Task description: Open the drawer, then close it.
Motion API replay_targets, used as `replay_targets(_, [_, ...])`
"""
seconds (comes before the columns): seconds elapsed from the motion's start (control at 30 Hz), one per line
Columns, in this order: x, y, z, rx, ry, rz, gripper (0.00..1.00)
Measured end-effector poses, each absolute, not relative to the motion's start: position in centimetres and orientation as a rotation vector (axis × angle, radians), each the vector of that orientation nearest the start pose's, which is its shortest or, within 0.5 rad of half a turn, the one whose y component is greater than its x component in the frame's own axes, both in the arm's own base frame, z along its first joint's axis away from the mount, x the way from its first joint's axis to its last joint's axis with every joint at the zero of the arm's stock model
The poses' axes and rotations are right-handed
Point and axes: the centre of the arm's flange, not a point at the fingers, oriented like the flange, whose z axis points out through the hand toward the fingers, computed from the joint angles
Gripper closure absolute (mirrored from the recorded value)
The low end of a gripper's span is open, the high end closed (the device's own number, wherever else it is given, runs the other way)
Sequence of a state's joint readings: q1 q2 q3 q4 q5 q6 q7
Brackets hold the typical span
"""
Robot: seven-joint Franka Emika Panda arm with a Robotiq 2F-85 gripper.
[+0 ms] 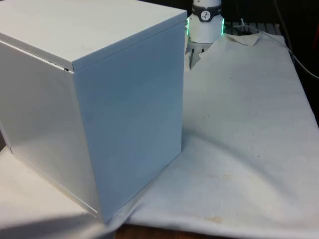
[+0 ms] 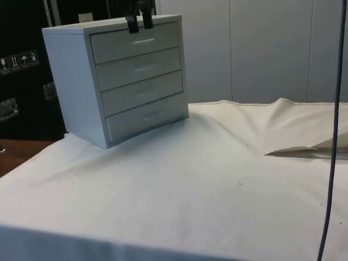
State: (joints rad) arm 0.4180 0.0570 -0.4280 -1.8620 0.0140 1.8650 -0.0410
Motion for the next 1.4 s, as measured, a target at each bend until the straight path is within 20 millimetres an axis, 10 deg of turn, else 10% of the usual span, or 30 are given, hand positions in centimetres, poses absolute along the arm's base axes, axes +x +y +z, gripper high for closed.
replay_targets(1.4, [53.3, -3.4, 49.7, -3.13, -0.218, -0.098, 0.0])
